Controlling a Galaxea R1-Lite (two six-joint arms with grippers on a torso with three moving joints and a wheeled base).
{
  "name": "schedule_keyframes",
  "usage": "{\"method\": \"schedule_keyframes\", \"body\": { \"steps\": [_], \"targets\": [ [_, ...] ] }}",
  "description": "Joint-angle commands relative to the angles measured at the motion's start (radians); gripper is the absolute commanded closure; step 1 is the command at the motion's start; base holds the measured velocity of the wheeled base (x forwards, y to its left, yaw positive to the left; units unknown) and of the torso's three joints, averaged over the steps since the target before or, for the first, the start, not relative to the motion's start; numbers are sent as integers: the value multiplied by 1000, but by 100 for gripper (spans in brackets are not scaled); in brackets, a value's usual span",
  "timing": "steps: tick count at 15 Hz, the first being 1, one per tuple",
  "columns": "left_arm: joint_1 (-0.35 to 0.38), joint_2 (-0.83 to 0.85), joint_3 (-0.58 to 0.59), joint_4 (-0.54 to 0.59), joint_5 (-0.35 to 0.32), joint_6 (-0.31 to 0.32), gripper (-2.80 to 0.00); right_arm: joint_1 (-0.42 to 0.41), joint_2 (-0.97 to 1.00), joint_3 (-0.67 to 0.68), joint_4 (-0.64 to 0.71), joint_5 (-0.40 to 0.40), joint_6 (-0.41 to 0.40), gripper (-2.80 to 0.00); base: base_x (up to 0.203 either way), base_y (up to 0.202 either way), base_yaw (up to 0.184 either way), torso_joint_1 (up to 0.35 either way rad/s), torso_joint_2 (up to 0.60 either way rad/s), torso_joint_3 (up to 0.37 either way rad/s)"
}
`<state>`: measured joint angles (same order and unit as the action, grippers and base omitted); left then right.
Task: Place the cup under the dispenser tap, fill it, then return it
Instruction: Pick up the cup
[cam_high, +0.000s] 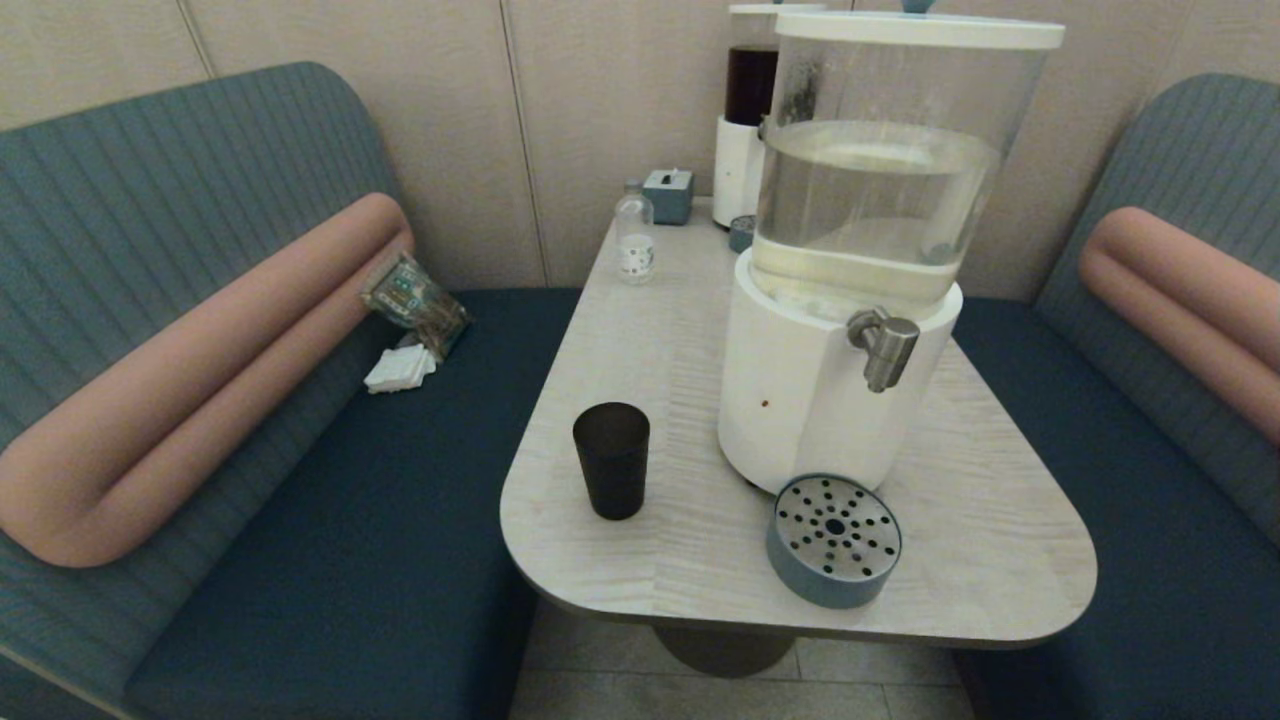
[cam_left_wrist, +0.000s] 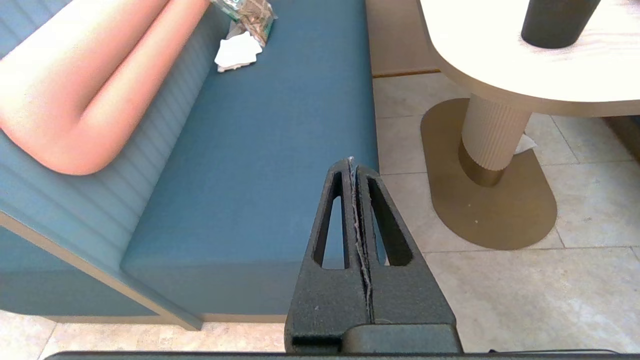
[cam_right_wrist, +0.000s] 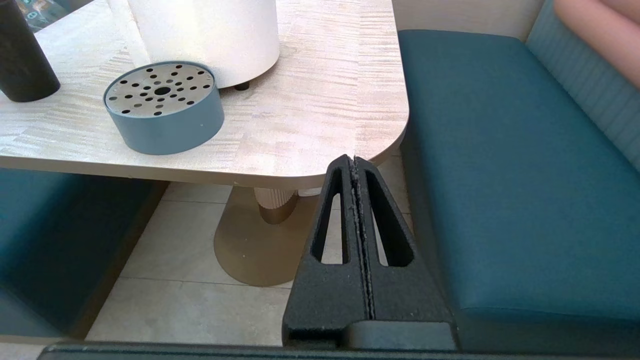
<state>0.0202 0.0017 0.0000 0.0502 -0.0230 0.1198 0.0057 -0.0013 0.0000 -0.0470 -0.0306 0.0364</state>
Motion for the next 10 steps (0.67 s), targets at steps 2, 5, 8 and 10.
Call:
{"method": "schedule_keyframes", "body": {
  "steps": [2, 5, 8, 10],
  "targets": [
    [1, 1, 0, 0, 2, -6, 0, 0, -2, 14, -1, 0, 0, 0, 0, 0, 0, 0, 0, 0],
    [0, 7, -112, 11, -6, -72, 0, 0, -2, 14, -1, 0, -2, 0, 0, 0, 0, 0, 0, 0],
    [0, 151, -256, -12, -34, -111, 0, 0, -2, 14, -1, 0, -1, 0, 0, 0, 0, 0, 0, 0],
    [-2, 312, -341, -36, -103, -126, 0, 0, -3, 14, -1, -2, 0, 0, 0, 0, 0, 0, 0, 0]
  ]
}}
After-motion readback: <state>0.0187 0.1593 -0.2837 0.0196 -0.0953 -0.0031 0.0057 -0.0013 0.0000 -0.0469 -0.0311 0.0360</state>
